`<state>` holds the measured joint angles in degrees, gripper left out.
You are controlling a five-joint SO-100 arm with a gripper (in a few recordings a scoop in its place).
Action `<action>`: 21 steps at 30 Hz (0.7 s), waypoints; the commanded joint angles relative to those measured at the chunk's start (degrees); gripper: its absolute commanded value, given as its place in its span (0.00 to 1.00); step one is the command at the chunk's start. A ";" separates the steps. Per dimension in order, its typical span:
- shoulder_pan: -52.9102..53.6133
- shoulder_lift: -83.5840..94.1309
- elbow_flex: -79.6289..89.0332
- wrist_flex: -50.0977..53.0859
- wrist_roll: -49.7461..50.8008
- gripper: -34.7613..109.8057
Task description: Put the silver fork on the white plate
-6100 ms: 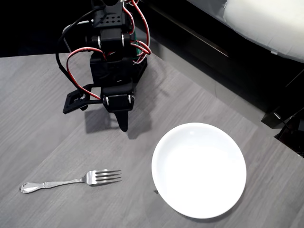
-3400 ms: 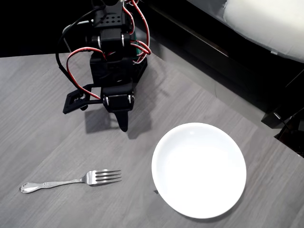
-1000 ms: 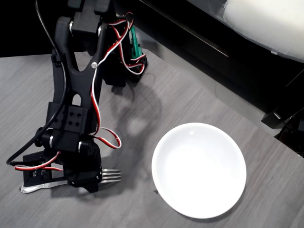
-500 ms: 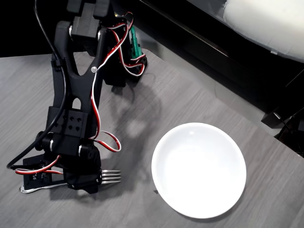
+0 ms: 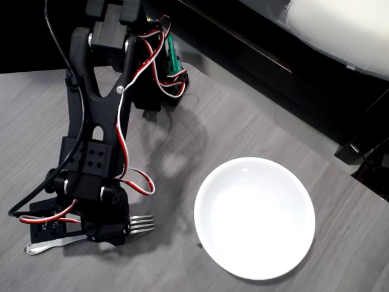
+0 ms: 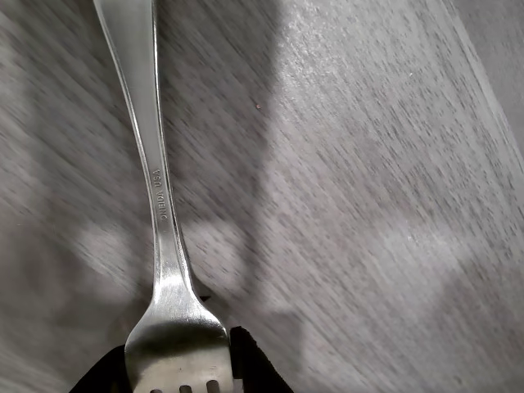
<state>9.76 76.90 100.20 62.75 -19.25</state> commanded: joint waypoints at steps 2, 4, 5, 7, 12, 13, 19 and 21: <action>-0.62 7.56 -2.29 2.37 -0.18 0.27; -1.58 11.07 -2.29 4.04 -0.18 0.27; -2.29 12.92 -2.29 5.01 -0.09 0.27; -3.87 16.35 -2.29 7.21 0.18 0.27; -9.14 26.10 -2.11 12.57 1.49 0.26; -10.46 27.77 -2.02 13.45 1.85 0.26; -18.98 33.40 -2.02 17.05 5.27 0.26; -21.53 34.19 -2.02 17.49 6.42 0.26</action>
<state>-9.05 108.02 100.20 79.54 -14.15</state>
